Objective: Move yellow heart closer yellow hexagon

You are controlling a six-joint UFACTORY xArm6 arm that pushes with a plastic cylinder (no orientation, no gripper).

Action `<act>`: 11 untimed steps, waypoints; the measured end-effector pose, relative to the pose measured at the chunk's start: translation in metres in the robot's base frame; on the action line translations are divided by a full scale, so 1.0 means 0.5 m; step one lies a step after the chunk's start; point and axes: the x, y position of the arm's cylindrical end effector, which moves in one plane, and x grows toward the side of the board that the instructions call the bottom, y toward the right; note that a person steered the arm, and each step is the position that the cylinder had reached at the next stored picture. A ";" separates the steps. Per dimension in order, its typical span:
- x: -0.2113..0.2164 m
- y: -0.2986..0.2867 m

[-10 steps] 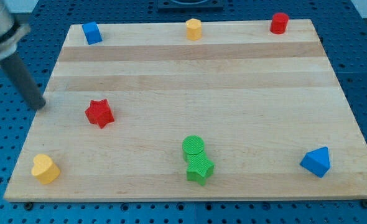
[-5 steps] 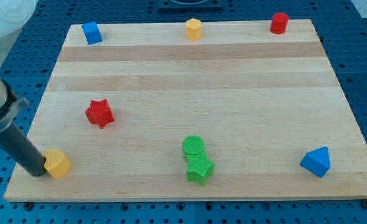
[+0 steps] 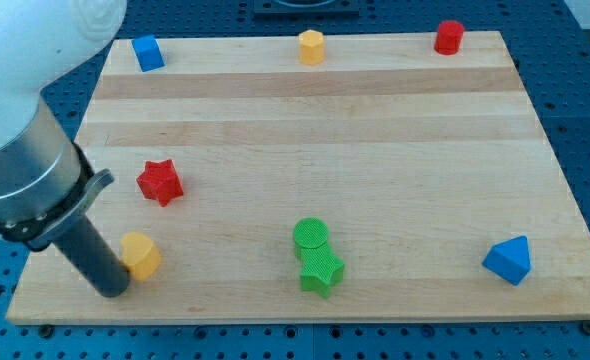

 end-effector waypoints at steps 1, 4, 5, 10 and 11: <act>-0.042 0.016; -0.086 0.075; -0.055 0.107; -0.271 0.269; -0.304 0.320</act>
